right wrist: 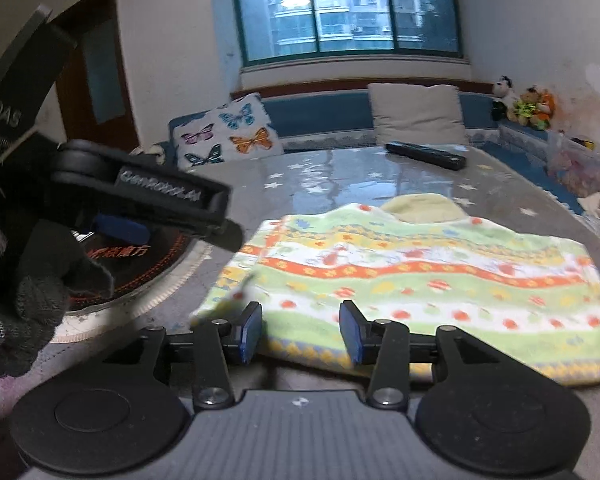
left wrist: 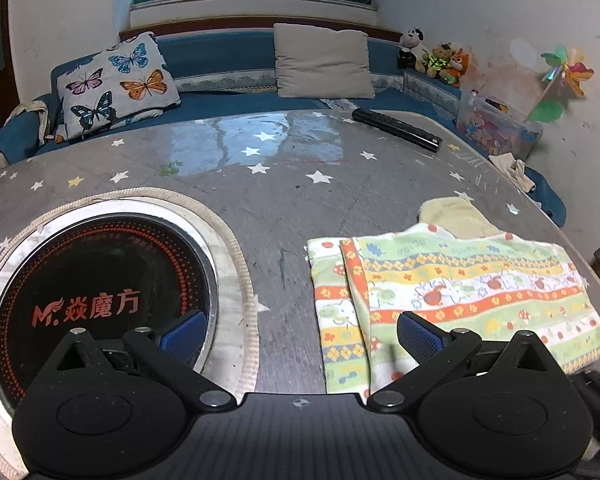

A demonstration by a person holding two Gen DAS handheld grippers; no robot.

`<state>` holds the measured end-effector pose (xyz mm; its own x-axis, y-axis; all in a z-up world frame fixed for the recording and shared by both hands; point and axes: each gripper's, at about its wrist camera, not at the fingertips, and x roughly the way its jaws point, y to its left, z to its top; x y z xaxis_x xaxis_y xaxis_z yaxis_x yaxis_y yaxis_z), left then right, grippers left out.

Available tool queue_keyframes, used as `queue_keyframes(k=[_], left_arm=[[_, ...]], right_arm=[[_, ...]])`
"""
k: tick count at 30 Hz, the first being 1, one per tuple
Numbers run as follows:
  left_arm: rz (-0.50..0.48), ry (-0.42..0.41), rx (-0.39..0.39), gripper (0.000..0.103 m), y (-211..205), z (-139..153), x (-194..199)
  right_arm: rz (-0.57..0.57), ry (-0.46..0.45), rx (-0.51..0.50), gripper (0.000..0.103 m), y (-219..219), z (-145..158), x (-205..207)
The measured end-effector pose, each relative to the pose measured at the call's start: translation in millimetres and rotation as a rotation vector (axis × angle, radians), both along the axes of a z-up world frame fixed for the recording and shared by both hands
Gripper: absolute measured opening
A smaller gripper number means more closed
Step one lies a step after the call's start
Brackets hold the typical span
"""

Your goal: Fold clothes

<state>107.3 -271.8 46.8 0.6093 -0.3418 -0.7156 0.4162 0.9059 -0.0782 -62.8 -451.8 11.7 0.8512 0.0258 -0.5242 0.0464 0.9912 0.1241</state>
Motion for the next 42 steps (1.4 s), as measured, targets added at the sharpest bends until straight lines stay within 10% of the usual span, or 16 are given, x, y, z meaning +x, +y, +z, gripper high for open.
queue_keyframes(k=[20, 29, 42], left_arm=[[-0.059, -0.032, 0.010, 0.103, 1, -6, -24], [-0.102, -0.054, -0.003, 0.103, 0, -4, -37], [-0.129, -0.131, 0.008, 0.103, 2, -1, -62]], right_arm=[[-0.359, 0.023, 0.020, 0.051, -110, -10, -46], [-0.355, 0.025, 0.049, 0.055, -119, -8, -39], [-0.326, 0.011, 0.016, 0.087, -93, 0, -46]])
